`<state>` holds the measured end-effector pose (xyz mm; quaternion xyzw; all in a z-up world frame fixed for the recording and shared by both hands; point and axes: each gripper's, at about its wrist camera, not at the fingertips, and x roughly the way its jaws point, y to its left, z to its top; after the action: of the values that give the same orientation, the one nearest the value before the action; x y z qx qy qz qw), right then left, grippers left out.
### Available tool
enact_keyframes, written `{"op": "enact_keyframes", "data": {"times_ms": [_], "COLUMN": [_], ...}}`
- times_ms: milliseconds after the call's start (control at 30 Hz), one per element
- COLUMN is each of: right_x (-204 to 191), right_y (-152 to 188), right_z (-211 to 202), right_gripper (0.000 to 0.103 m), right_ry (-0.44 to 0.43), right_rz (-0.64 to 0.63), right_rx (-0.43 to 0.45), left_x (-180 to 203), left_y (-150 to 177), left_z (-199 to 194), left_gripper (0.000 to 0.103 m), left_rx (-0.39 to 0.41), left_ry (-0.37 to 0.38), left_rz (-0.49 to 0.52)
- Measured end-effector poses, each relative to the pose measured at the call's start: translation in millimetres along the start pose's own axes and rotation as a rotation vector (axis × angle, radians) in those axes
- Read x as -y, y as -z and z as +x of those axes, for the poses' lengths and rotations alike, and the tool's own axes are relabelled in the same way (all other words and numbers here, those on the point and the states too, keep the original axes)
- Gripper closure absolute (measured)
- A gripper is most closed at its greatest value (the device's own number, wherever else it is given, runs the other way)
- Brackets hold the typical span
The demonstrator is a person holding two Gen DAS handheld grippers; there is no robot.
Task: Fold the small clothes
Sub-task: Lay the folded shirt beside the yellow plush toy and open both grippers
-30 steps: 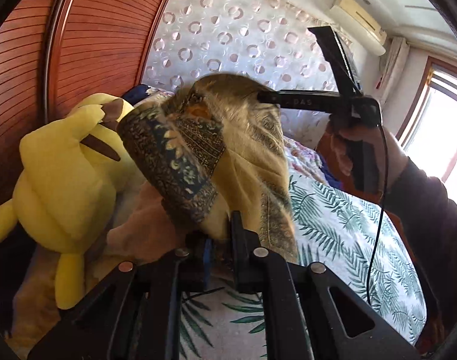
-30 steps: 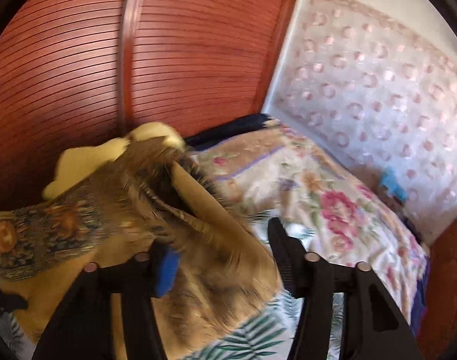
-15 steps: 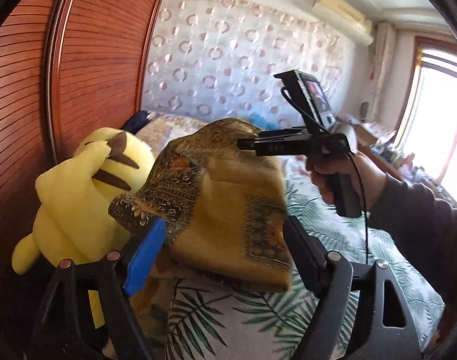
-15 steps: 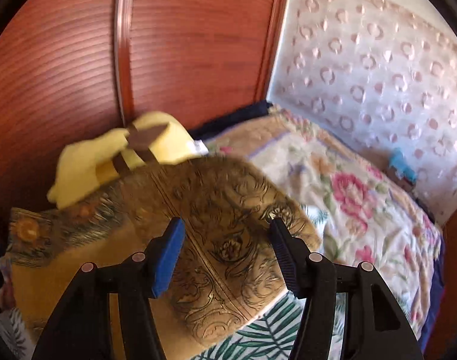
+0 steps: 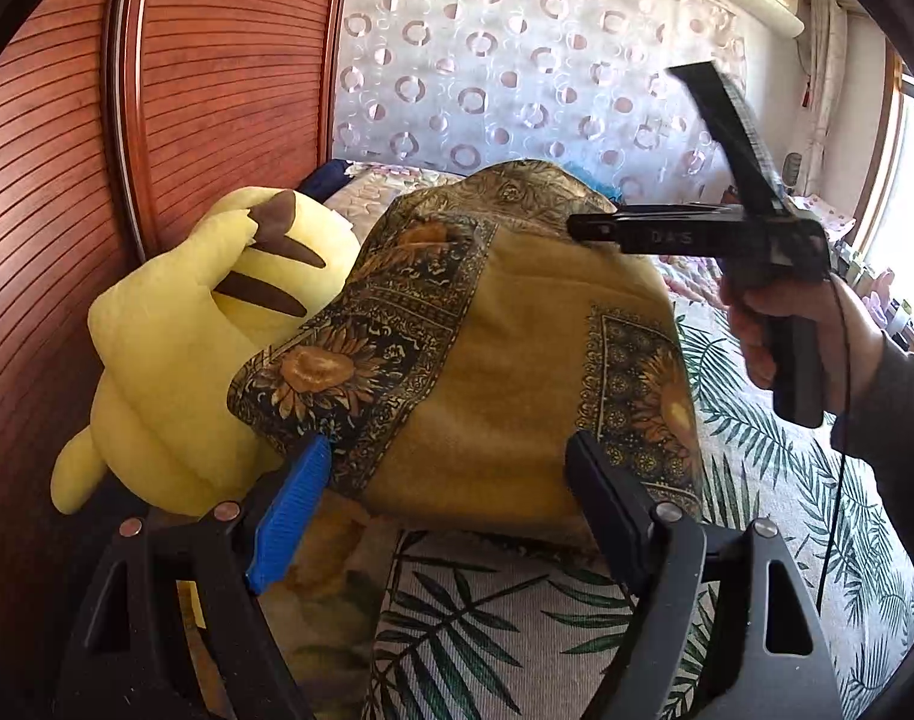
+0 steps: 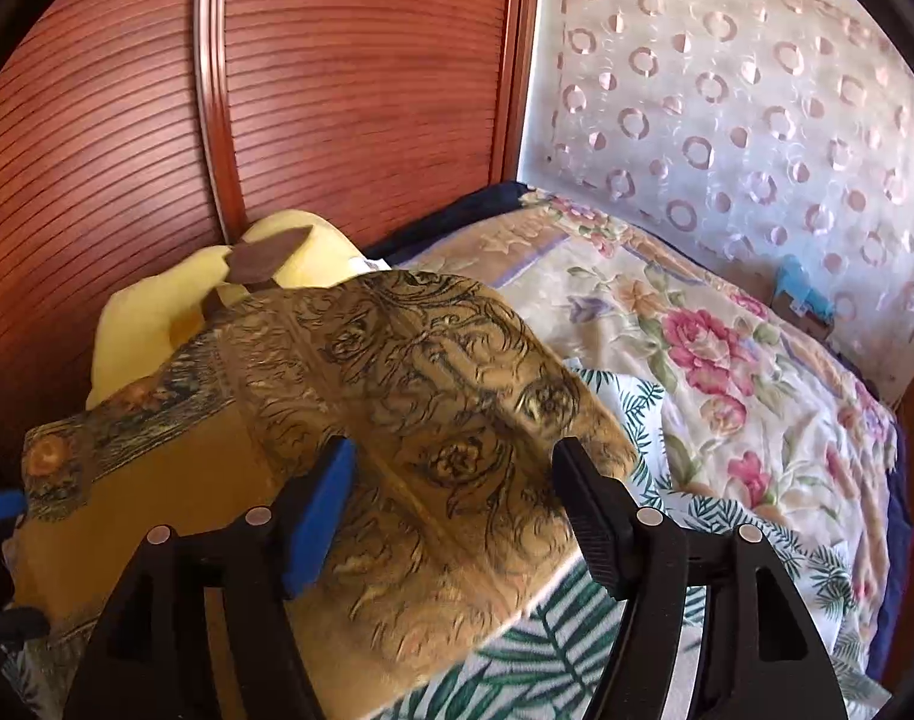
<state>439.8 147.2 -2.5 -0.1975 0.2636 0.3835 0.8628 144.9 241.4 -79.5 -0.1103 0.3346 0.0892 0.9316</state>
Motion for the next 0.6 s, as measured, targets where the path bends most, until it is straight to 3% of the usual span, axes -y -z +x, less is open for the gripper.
{"op": "enact_keyframes", "data": {"times_ms": [200, 400, 500, 600], "right_x": [-18, -34, -37, -42], "right_y": [18, 38, 48, 63], "right_z": [-36, -68, -90, -117], "right_gripper": [0.033, 0.033, 0.033, 0.033], "right_ry": [-0.053, -0.049, -0.043, -0.025], "right_rz": [0.034, 0.051, 0.070, 0.084], "right_rx": [0.056, 0.072, 0.088, 0.111], "left_x": [6, 15, 20, 27], "left_y": [2, 8, 10, 12], "left_z": [-16, -50, -70, -88], "left_gripper": [0.022, 0.020, 0.008, 0.008], "left_rx": [0.029, 0.089, 0.133, 0.163], "left_ry": [0.004, -0.048, -0.058, -0.063], "left_rz": [0.020, 0.058, 0.079, 0.093]}}
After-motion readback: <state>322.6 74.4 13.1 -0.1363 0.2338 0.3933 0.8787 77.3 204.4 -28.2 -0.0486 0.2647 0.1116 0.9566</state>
